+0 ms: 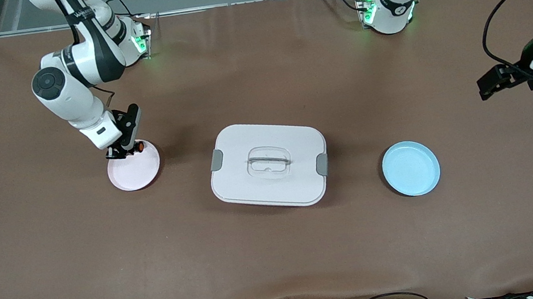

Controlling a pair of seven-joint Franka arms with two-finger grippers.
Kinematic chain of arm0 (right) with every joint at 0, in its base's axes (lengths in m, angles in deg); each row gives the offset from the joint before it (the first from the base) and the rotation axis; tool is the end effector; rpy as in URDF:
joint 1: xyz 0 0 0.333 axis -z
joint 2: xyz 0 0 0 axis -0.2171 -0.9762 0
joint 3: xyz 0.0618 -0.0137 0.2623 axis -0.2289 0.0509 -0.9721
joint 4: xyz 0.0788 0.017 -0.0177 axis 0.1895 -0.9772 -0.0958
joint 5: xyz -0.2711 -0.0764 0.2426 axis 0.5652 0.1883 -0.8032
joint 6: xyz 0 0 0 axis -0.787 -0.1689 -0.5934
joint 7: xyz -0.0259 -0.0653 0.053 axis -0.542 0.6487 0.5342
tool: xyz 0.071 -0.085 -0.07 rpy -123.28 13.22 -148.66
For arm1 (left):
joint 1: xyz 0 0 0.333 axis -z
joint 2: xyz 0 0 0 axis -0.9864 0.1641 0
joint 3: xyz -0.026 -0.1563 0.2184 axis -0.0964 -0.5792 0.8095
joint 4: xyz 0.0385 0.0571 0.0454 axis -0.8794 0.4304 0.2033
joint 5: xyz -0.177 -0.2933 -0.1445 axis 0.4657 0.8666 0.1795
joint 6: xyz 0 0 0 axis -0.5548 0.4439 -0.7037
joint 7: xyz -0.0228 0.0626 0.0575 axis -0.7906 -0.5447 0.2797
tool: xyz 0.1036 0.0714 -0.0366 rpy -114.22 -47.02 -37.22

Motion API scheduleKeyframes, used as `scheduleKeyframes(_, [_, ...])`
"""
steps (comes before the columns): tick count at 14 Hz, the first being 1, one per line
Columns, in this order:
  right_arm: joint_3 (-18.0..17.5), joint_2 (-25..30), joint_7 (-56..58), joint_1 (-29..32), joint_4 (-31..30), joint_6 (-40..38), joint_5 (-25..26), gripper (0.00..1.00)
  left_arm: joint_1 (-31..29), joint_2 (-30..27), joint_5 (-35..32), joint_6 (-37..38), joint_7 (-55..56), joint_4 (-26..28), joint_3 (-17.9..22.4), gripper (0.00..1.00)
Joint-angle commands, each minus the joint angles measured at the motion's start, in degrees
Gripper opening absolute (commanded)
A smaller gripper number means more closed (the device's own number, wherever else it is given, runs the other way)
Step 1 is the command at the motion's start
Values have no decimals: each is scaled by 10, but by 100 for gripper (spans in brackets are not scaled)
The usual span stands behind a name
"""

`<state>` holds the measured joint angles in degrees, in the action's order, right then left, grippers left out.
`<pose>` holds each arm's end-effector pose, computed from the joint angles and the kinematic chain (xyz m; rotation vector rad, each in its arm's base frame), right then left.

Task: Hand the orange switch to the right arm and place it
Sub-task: 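Carry the switch with the right gripper while the left gripper withdraws, then lower the switch onto the white plate and open the right gripper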

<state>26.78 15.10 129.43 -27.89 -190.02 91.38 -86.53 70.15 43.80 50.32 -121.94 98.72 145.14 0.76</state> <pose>0.4568 0.1031 0.2559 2.3806 2.0135 0.0954 0.5536 -0.0584 0.5622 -3.0543 -0.0766 0.0334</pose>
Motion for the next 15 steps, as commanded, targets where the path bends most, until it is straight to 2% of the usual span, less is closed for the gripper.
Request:
scheduleKeyframes(1, [-7,-26,31,17,-5,36,5,0,78,-64,44,-4,-51,64,116,100])
scheduleKeyframes(2, [-7,-37,44,23,-5,47,5,0,87,-77,47,-5,-57,80,127,100])
scheduleKeyframes(5, [-7,-79,98,43,-5,101,5,0,88,-110,47,-25,-57,121,127,100])
scheduleKeyframes(7, [-8,-94,122,59,-5,115,5,0,86,-112,47,-24,-57,121,126,100])
scheduleKeyframes(15, [-9,-147,121,58,-4,166,5,0,86,-108,47,-8,-59,115,125,100])
